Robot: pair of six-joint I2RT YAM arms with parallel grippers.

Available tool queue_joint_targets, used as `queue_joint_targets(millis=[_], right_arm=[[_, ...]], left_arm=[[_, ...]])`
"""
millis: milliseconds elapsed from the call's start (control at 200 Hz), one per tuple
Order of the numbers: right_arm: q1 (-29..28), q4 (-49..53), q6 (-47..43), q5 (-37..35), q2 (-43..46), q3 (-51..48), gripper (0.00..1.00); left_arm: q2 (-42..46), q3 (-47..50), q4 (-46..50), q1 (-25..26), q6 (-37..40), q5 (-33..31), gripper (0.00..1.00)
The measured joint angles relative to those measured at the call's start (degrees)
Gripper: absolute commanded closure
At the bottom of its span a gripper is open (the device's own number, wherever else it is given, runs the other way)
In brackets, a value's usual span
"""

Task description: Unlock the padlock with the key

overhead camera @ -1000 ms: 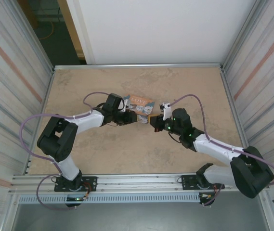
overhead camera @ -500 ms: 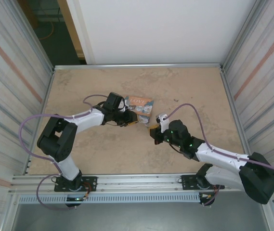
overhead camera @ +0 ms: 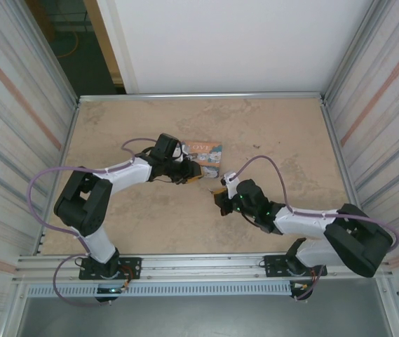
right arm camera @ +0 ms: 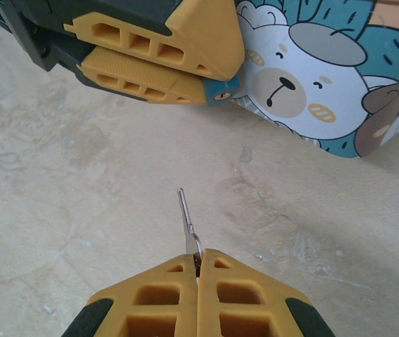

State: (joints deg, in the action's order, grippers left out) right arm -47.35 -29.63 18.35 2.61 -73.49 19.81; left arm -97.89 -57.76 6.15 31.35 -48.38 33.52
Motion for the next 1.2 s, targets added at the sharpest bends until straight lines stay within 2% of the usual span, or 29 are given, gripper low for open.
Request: queue_joint_targets(millis=[671, 1202], right_arm=[[2.89, -11.21, -0.85, 3.02, -12.37, 3.69, 1.00], [3.26, -13.51, -0.83, 3.02, -14.14, 3.98, 1.00]], left_arm=[[-0.02, 0.00, 0.00, 0.00, -0.15, 1.03, 1.00], [0.00, 0.00, 0.00, 0.00, -0.15, 1.03, 1.00]])
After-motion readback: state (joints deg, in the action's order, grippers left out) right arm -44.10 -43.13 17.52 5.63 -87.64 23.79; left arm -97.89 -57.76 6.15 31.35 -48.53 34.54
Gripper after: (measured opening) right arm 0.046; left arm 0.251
